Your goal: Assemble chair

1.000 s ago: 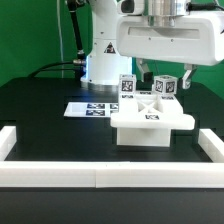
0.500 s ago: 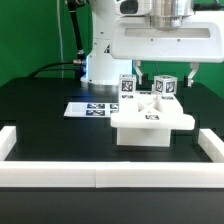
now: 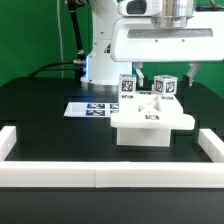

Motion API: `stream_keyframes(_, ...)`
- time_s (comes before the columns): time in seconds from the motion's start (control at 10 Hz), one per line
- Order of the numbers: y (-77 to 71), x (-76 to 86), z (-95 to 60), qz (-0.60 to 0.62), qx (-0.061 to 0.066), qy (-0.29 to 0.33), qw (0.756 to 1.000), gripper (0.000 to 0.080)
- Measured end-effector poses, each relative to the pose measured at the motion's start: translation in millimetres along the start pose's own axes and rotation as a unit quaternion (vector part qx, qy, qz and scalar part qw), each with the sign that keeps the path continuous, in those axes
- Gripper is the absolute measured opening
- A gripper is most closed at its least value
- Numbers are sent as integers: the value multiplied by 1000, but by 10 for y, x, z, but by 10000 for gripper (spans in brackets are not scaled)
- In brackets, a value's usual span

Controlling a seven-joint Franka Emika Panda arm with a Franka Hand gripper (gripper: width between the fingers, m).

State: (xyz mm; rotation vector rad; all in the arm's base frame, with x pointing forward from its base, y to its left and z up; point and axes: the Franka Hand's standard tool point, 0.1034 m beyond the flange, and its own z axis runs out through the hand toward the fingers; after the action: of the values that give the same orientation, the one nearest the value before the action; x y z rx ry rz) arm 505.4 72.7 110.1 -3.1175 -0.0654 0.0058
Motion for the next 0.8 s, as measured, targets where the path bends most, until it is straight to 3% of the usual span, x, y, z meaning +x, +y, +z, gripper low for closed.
stream_keyframes(0.4,22,-4,4,-119,-5,-1,993,649)
stream_keyframes(0.6,27,-4,4,-121,-5,-1,993,637)
stream_keyframes(0.8,28,-4,4,-120,-5,-1,993,282)
